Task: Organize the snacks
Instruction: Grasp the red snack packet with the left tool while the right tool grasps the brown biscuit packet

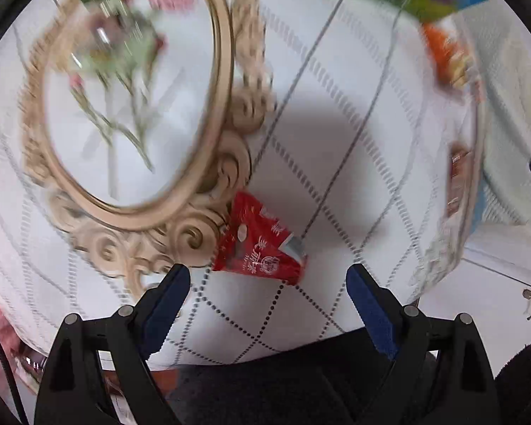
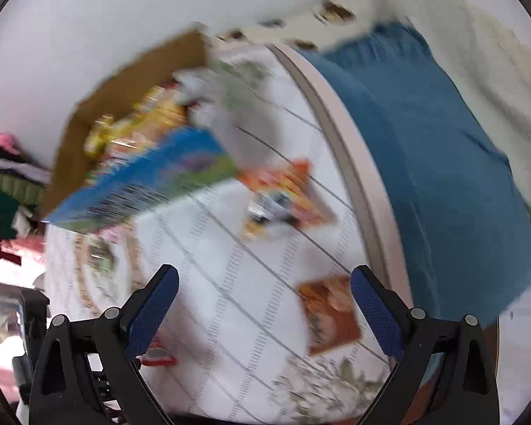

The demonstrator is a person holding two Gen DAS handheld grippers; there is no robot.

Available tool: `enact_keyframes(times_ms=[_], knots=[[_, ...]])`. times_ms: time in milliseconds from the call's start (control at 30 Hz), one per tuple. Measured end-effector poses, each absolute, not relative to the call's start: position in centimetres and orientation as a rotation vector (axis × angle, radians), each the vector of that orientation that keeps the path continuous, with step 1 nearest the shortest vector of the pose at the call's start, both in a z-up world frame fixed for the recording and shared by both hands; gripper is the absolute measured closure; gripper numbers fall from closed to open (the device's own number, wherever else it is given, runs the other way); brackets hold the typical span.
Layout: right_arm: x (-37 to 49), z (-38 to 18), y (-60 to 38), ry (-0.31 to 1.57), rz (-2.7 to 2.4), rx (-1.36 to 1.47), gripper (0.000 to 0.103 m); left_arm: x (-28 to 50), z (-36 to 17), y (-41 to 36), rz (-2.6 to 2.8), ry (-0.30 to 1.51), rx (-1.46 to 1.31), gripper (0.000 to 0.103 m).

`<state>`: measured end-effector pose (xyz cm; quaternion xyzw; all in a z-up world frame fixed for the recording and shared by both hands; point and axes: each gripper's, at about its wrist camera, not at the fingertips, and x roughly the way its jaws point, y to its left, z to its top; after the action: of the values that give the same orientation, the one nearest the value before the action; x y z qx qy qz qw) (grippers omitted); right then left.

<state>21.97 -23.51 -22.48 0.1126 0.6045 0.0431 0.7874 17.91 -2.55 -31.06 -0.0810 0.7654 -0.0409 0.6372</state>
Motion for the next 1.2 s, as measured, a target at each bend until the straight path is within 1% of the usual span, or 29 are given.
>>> enact_keyframes(times_ms=[33, 67, 100, 133, 200, 233, 367, 433, 467, 533, 600, 633, 700, 867, 967, 1033, 1133, 1200], knots=[[21.8, -23.5, -24.1, 1.327, 0.077, 0.241, 0.003, 17.9, -32.0, -2.7, -0.095, 1.760, -0.200, 0.013], [21.6, -24.7, -24.9, 1.352, 0.059, 0.240, 0.003, 18.0, -32.9, -2.8, -0.082, 1.766, -0.202, 0.019], [21.6, -25.7, -25.3, 1.372, 0.047, 0.235, 0.003, 18.1, -33.3, -2.9, -0.070, 1.765, -0.203, 0.027], [21.5, -27.0, -25.7, 1.394, 0.036, 0.223, 0.003, 18.3, -33.6, -3.0, -0.059, 1.758, -0.198, 0.030], [21.4, -29.8, -26.1, 1.437, 0.029, 0.191, 0.003, 18.7, -33.7, -2.9, -0.035, 1.726, -0.190, 0.043], [21.5, -30.9, -26.2, 1.454, 0.031, 0.179, 0.003, 18.9, -33.7, -2.8, -0.024, 1.713, -0.190, 0.047], [21.2, -35.0, -26.1, 1.507, 0.056, 0.180, 0.004, 19.6, -32.9, -1.8, 0.003, 1.672, -0.219, 0.054], [20.8, -36.2, -25.8, 1.508, 0.061, 0.197, 0.007, 19.9, -32.6, -1.3, 0.019, 1.658, -0.229, 0.054], [20.6, -36.6, -25.6, 1.516, 0.068, 0.208, 0.014, 20.1, -32.5, -1.0, 0.026, 1.654, -0.241, 0.054], [19.9, -36.5, -24.8, 1.501, 0.088, 0.227, 0.019, 20.3, -32.5, -0.4, 0.024, 1.651, -0.270, 0.054], [19.2, -35.8, -23.2, 1.478, 0.131, 0.191, 0.035, 20.3, -32.7, 0.1, 0.022, 1.657, -0.305, 0.052], [18.9, -35.6, -22.5, 1.470, 0.148, 0.174, 0.036, 20.2, -32.9, 0.2, 0.019, 1.664, -0.318, 0.052], [18.4, -35.1, -20.5, 1.462, 0.202, 0.136, 0.038, 20.4, -33.0, 0.5, 0.014, 1.668, -0.326, 0.050], [17.9, -34.5, -17.1, 1.459, 0.266, 0.066, 0.038, 20.7, -33.4, 1.0, 0.013, 1.678, -0.326, 0.047], [18.3, -34.7, -17.4, 1.472, 0.239, 0.108, 0.032, 21.6, -33.7, -0.3, -0.006, 1.684, -0.319, 0.041], [19.0, -34.7, -17.9, 1.479, 0.228, 0.150, 0.031, 21.7, -33.9, -0.6, -0.011, 1.682, -0.315, 0.041], [19.4, -34.7, -18.0, 1.475, 0.227, 0.135, 0.031, 21.6, -34.2, -1.5, -0.012, 1.670, -0.303, 0.042], [19.6, -34.8, -17.6, 1.465, 0.226, 0.111, 0.032, 21.1, -33.8, -1.6, -0.002, 1.664, -0.274, 0.051]])
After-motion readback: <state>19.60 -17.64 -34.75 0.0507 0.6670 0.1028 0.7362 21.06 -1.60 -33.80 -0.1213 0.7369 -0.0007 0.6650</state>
